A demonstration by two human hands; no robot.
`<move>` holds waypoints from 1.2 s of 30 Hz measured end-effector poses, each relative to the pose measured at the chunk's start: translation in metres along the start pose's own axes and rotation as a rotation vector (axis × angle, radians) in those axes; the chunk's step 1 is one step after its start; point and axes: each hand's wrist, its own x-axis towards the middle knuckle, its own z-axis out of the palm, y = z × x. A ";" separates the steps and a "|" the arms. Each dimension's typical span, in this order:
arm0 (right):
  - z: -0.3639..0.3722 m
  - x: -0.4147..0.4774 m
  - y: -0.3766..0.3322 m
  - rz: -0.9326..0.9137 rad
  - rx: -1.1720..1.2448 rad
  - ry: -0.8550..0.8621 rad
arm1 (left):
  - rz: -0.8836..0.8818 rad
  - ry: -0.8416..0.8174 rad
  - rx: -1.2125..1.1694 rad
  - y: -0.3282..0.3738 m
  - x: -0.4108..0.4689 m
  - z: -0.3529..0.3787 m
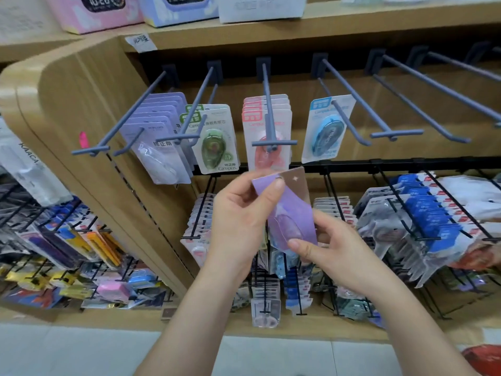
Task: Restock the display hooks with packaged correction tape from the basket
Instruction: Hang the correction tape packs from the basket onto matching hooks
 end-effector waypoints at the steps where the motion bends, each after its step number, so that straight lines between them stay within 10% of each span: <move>1: -0.003 -0.003 0.001 0.004 0.043 -0.006 | 0.024 -0.040 0.012 -0.001 -0.001 0.006; 18: -0.113 -0.084 0.040 -0.073 0.341 0.582 | 0.066 -0.437 0.051 -0.032 -0.007 0.194; 36: -0.160 -0.085 0.040 0.010 0.159 0.682 | -0.039 -0.245 -0.086 -0.047 0.006 0.250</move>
